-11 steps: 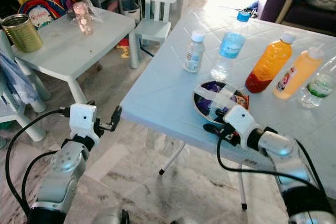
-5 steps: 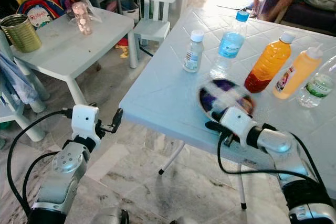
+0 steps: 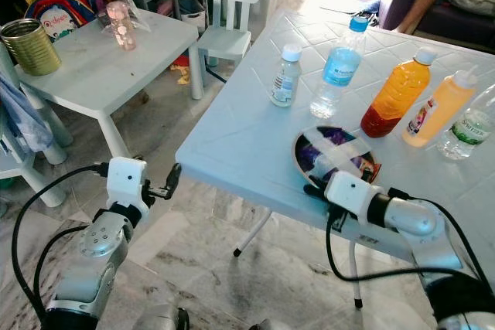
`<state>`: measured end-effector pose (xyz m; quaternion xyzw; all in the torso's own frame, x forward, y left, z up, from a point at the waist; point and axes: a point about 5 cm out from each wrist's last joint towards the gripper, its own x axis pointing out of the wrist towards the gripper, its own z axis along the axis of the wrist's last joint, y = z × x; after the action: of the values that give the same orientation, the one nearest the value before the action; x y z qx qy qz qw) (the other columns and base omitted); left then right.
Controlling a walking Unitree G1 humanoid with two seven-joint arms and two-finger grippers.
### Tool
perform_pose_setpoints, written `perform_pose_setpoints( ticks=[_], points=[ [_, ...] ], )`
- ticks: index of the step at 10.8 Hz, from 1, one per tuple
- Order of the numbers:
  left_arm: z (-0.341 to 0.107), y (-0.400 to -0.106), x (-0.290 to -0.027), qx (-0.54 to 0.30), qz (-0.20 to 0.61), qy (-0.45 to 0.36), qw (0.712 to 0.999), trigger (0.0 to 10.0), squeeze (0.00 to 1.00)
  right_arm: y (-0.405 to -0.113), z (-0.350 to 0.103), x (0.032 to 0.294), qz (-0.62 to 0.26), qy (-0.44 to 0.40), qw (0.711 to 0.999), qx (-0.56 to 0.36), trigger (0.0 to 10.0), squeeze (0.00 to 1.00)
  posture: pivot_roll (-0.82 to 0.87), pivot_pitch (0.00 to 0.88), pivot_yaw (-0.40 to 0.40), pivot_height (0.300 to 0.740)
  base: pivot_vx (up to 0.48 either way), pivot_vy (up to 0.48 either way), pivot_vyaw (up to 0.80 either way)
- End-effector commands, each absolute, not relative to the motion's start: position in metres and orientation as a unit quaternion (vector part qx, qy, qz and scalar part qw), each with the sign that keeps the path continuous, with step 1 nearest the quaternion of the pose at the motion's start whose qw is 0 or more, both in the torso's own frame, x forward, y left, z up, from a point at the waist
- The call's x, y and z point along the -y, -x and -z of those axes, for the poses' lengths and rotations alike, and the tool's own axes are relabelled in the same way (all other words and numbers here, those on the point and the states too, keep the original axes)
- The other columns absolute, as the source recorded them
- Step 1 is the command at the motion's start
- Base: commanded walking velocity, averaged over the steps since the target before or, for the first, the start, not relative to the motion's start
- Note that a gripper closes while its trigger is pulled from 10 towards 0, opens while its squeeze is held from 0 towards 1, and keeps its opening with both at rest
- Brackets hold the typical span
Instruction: Restocking fridge
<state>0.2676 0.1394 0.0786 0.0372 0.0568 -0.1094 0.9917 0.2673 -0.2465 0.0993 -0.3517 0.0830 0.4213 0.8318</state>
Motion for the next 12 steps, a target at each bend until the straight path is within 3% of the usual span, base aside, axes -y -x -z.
perform_pose_setpoints(
  ticks=[1, 3, 4, 5, 6, 7, 9, 12],
  points=[
    [-0.078, -0.267, -0.137, -0.060, 0.113, -0.041, 0.991, 10.0, 0.00, -0.260, -0.090, 0.242, -0.447, 0.344, 0.819, -0.100, 0.0, 0.00, 0.11, 0.066, -0.024, 0.740, 0.000, 0.000, 0.00],
    [-0.078, -0.268, -0.136, -0.062, 0.113, -0.041, 0.991, 10.0, 0.00, -0.254, -0.092, 0.241, -0.464, 0.339, 0.812, -0.103, 0.0, 0.00, 0.10, 0.064, -0.024, 0.740, 0.000, 0.000, 0.00],
    [-0.078, -0.268, -0.136, -0.063, 0.112, -0.040, 0.991, 10.0, 0.00, -0.250, -0.087, 0.248, -0.453, 0.353, 0.809, -0.122, 1.9, 0.00, 0.10, 0.064, -0.025, 0.740, 0.000, 0.000, 0.00],
    [-0.077, -0.267, -0.135, -0.065, 0.111, -0.038, 0.991, 10.0, 0.00, -0.248, -0.083, 0.254, -0.435, 0.358, 0.815, -0.134, 10.0, 0.00, 0.10, 0.064, -0.025, 0.740, 0.000, 0.000, 0.00],
    [-0.077, -0.267, -0.135, -0.067, 0.113, -0.038, 0.991, 10.0, 0.00, -0.246, -0.080, 0.259, -0.425, 0.355, 0.819, -0.151, 10.0, 0.36, 0.10, 0.063, -0.022, 0.740, 0.000, 0.000, 0.00],
    [-0.077, -0.268, -0.135, -0.068, 0.115, -0.040, 0.990, 10.0, 0.00, -0.247, -0.079, 0.266, -0.405, 0.370, 0.819, -0.166, 10.0, 1.00, 0.10, 0.062, -0.019, 0.740, 0.000, 0.000, 0.00],
    [-0.077, -0.269, -0.136, -0.068, 0.116, -0.042, 0.990, 10.0, 0.00, -0.252, -0.083, 0.278, -0.362, 0.389, 0.828, -0.177, 10.0, 1.00, 0.10, 0.059, -0.015, 0.740, 0.000, 0.000, 0.00],
    [-0.077, -0.270, -0.133, -0.069, 0.121, -0.043, 0.989, 10.0, 0.00, -0.268, -0.094, 0.271, -0.307, 0.381, 0.860, -0.144, 10.0, 1.00, 0.10, 0.058, -0.012, 0.740, 0.000, 0.000, 0.00]
  ],
)
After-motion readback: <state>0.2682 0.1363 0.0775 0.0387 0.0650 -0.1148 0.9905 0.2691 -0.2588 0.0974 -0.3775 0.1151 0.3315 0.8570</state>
